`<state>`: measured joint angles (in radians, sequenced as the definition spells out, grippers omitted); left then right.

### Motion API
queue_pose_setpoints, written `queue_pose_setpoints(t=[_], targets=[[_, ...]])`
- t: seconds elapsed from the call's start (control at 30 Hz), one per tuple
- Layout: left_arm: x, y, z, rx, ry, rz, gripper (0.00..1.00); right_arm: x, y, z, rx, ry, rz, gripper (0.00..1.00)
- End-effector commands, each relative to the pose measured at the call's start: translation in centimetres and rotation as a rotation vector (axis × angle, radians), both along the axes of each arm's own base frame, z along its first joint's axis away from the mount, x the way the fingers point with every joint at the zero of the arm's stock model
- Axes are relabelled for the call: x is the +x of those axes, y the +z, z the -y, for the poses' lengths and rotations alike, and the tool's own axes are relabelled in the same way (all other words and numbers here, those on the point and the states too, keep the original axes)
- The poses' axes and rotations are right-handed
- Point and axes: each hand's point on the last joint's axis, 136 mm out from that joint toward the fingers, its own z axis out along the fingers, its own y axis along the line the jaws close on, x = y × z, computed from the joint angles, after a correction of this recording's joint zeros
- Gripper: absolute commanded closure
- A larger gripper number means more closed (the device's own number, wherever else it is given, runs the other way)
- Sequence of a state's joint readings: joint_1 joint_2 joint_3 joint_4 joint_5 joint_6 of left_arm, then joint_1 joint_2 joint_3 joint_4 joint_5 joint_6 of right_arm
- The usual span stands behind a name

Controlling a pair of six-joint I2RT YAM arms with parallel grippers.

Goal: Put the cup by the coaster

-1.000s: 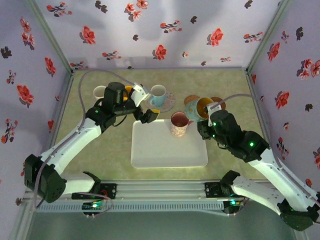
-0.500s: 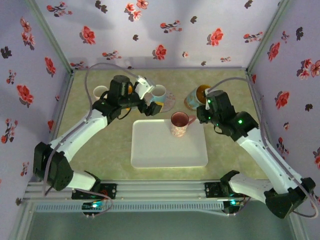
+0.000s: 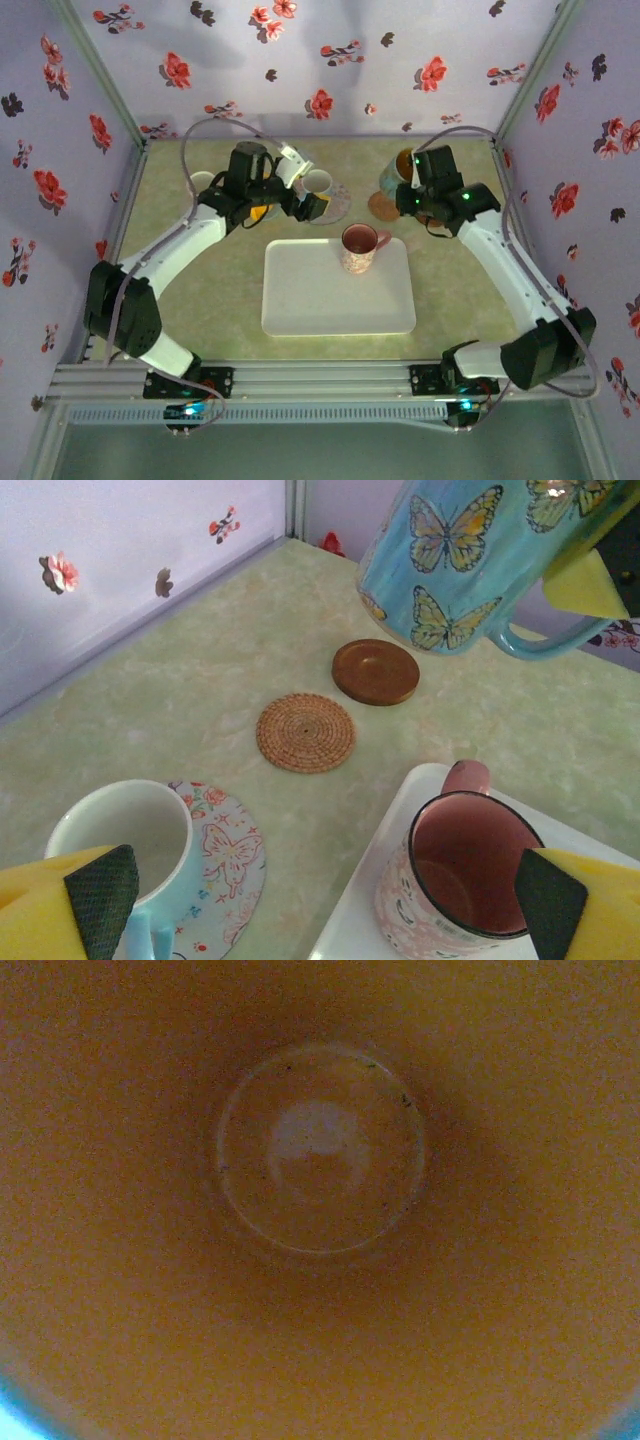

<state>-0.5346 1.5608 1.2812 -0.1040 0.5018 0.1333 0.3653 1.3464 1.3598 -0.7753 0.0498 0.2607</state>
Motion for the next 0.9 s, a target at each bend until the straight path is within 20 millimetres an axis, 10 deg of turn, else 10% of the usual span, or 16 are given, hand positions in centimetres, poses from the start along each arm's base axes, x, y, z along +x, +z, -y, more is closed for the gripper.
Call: queue_pose_setpoints(t=[0.0, 0.87], targets=[[1.4, 1.3, 0.4, -0.041, 0.001, 0.028, 0.00, 3.5, 4.5, -0.2, 0.048, 0.006, 0.159, 1.00], [4.9, -3.2, 1.8, 0.005, -0.024, -0.058, 0.00, 11.7, -7.4, 0.4, -0.120, -0.006, -0.076, 1.00]])
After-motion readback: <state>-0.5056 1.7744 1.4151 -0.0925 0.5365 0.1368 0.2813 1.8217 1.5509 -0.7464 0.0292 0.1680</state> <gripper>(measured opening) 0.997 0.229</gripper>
